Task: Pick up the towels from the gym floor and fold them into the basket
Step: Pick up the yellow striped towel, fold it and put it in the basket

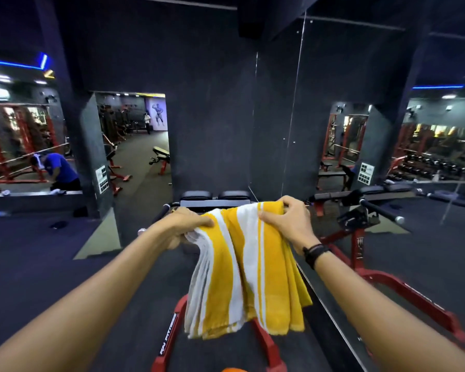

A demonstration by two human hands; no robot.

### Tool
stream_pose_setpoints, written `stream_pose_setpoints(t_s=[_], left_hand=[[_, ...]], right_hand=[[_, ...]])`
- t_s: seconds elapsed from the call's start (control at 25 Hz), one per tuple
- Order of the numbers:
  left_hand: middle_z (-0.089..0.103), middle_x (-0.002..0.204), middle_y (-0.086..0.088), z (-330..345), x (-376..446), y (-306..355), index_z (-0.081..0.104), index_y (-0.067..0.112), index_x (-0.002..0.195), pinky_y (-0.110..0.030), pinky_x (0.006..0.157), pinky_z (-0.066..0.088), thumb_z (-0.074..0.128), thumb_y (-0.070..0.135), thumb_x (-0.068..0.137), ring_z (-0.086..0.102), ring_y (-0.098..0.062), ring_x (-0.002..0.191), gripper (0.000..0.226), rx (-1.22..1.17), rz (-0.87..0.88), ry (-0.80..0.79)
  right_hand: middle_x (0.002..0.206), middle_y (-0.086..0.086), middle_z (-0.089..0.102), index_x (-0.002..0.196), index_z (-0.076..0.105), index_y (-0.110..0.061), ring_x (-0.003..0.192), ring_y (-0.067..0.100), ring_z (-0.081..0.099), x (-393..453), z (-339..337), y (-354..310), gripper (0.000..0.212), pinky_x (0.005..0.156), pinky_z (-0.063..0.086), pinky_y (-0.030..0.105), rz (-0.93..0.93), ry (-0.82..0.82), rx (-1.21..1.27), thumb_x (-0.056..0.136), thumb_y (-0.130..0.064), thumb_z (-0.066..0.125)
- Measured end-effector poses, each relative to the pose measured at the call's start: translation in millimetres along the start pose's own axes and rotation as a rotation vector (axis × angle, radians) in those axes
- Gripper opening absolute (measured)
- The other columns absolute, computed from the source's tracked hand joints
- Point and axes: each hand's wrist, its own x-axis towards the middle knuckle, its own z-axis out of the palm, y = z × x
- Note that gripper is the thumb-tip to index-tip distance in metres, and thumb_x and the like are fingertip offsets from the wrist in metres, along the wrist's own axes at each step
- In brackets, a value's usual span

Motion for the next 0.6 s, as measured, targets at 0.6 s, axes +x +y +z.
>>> stream_pose_setpoints(t_s=[0.6], left_hand=[[0.072,0.094,-0.012,10,-7,-7,0.065,0.007,0.101,-0.038,0.075,0.057,0.079,0.032,0.071,0.069,-0.024,0.082,0.041,-0.041,0.077,-0.288]], right_hand=[[0.091,-0.007,0.073,0.09,0.074,-0.018,0.085,0.006,0.068,-75,22,-38,0.015,0.083,0.056,0.034,-0.276,-0.305,0.228,0.075,-0.023,0.075]])
